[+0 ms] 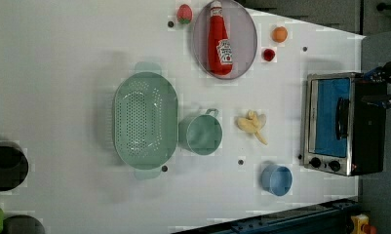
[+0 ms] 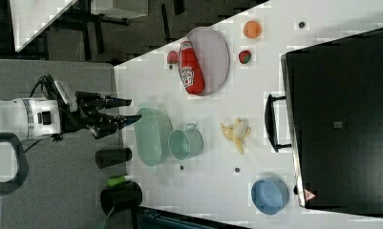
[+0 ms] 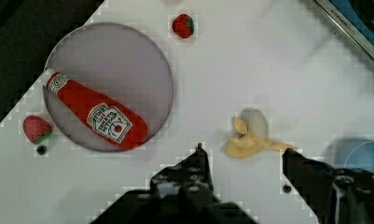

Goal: Pick Banana and place it in mug.

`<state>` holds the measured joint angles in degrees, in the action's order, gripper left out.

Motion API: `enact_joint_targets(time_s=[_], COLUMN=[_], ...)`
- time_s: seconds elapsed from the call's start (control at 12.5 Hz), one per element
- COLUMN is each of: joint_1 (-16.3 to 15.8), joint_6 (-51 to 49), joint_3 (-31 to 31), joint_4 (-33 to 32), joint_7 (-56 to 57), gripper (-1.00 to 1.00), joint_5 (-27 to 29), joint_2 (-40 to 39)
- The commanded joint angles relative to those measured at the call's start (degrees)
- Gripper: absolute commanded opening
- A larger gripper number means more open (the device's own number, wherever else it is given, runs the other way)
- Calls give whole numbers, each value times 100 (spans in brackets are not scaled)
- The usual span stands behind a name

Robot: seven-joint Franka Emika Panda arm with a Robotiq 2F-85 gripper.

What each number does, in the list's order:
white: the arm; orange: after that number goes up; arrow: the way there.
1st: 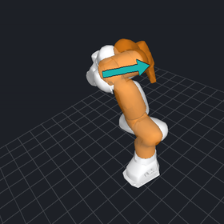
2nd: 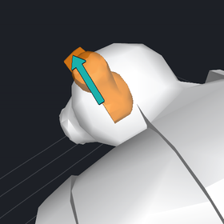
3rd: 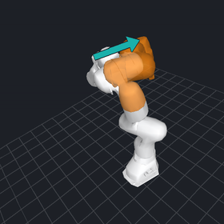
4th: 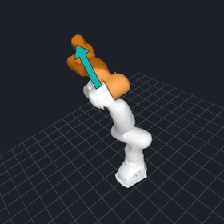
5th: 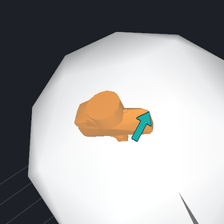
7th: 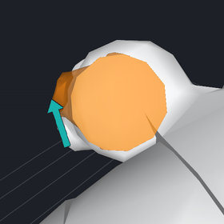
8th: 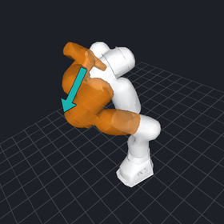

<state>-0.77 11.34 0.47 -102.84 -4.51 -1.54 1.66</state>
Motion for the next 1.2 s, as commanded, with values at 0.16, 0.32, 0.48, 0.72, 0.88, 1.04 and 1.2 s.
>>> enact_joint_targets(time_s=[0.16,0.32,0.48,0.72,0.88,1.04,1.2], joint_1=[62,62,62,62,64,65,65], joint_6=[-1164,-877,-161,1140,2045,2888,3708], joint_3=[164,165,168,165,174,193,222], joint_4=[-1347,-1648,-2081,-2837,-3264,-3652,-3964], joint_7=[72,72,72,72,72,72,72], gripper=[98,100,100,100,100,100,100], joint_5=[-146,-146,-146,-146,-146,-146,-145], joint_2=[2302,2167,1958,1539,1208,831,387])
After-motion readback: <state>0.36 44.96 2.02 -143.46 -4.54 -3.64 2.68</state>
